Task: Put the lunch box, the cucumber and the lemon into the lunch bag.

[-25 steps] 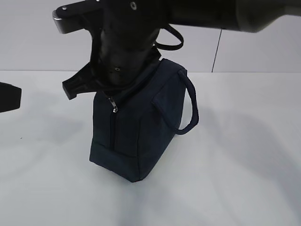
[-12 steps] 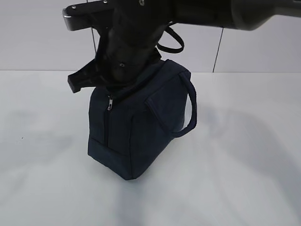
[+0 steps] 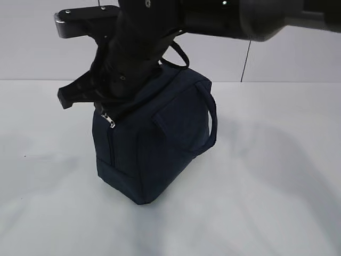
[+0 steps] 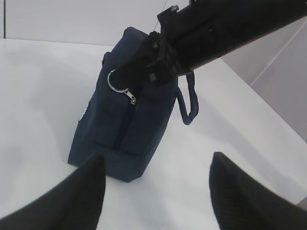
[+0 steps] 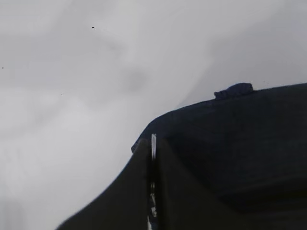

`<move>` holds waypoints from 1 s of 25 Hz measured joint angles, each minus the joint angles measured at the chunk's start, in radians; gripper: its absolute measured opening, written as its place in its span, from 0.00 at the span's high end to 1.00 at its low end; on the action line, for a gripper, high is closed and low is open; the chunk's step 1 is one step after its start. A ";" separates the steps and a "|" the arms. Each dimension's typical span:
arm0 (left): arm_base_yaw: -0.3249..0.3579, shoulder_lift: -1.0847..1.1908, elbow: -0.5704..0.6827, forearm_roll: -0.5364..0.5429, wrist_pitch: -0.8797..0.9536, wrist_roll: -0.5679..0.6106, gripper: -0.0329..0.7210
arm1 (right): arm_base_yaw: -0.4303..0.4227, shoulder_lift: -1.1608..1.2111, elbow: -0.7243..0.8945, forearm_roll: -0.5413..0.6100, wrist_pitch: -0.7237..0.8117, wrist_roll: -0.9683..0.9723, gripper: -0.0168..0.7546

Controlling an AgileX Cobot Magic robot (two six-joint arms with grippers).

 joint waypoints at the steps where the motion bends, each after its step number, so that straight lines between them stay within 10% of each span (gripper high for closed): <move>1: 0.000 0.000 0.000 -0.002 -0.002 0.000 0.32 | 0.000 0.014 -0.013 0.010 0.000 -0.005 0.95; 25: 0.000 0.013 0.001 -0.008 -0.028 0.026 0.32 | -0.040 0.092 -0.130 0.004 -0.091 -0.029 0.95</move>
